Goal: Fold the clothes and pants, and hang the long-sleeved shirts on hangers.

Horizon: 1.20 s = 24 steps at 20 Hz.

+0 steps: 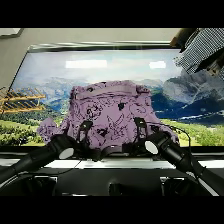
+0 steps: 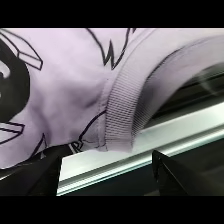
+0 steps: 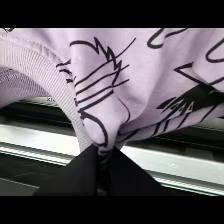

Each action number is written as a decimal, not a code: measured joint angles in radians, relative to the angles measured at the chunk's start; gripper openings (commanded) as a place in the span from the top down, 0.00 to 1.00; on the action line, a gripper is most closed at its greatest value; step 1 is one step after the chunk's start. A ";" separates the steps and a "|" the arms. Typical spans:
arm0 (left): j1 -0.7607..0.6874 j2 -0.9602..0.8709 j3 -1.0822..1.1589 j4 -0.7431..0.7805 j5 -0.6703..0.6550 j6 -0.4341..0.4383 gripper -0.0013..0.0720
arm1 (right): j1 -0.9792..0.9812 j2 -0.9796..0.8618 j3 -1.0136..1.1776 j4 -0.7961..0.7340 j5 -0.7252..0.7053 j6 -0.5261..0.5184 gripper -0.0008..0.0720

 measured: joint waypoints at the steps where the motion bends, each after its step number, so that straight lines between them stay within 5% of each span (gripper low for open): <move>1: -0.019 -0.015 0.000 0.024 0.002 -0.040 0.11 | 0.000 0.000 0.000 0.005 0.000 0.000 0.92; 12: -0.095 -0.126 0.006 0.151 0.016 -0.346 0.16 | 0.000 0.000 0.000 0.043 0.001 0.004 0.92; 13: -0.096 -0.138 0.008 0.156 0.018 -0.362 0.26 | 0.000 0.000 0.000 0.047 0.001 0.003 0.92; 14: -0.096 -0.147 0.012 0.160 0.018 -0.378 0.65 | 0.000 0.000 0.000 0.051 0.001 0.003 0.92; 15: -0.096 -0.158 0.017 0.164 0.019 -0.390 0.94 | 0.000 0.001 0.000 0.057 0.001 0.003 0.92; 19: -0.096 -0.168 0.069 0.173 -0.002 -0.397 0.94 | 0.000 0.001 0.022 0.066 0.034 0.000 0.92; 24: -0.096 -0.092 0.192 0.238 -0.223 -0.290 0.94 | 0.000 0.025 0.151 0.008 0.183 0.000 0.92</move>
